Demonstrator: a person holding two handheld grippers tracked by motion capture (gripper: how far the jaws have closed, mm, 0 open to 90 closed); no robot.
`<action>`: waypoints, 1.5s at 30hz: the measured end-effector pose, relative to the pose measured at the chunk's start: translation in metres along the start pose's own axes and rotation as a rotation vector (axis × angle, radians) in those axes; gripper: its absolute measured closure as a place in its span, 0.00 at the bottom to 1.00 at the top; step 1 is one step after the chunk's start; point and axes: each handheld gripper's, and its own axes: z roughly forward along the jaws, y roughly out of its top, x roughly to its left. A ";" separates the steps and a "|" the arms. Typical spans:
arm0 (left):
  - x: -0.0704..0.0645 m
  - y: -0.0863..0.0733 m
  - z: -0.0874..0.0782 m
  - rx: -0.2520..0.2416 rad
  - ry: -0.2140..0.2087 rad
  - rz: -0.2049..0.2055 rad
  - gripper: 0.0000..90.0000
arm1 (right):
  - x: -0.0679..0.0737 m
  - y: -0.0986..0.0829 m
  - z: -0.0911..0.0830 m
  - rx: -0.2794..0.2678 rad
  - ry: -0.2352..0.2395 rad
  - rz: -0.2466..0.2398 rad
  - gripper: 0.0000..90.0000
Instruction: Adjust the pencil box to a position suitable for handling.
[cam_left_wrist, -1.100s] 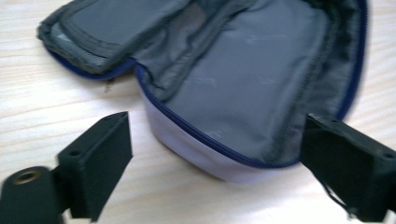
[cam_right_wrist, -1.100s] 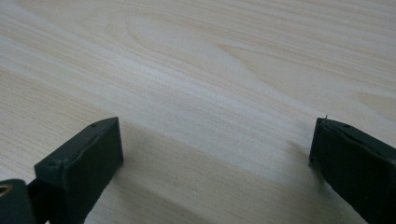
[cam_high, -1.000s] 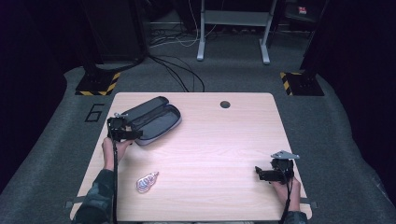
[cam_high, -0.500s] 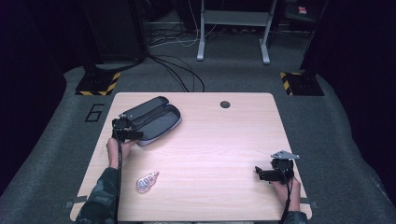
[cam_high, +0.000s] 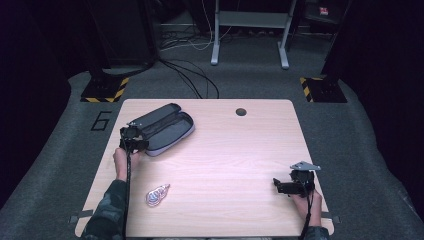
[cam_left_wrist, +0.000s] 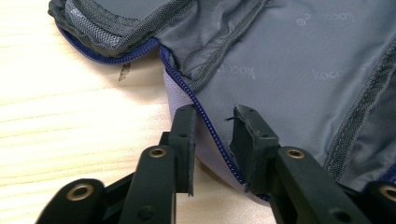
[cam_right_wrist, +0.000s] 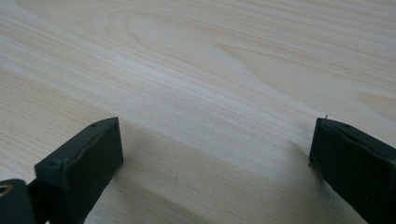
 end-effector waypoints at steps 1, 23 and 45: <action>0.000 0.000 0.000 0.001 -0.002 0.005 0.82 | 0.000 0.000 0.000 0.000 0.000 0.000 0.03; -0.016 -0.004 -0.002 -0.028 -0.074 0.053 0.92 | 0.000 0.000 0.000 0.001 0.000 0.007 0.03; -0.045 -0.016 -0.011 -0.059 -0.189 0.129 0.94 | 0.000 0.000 0.000 -0.003 0.000 0.002 0.03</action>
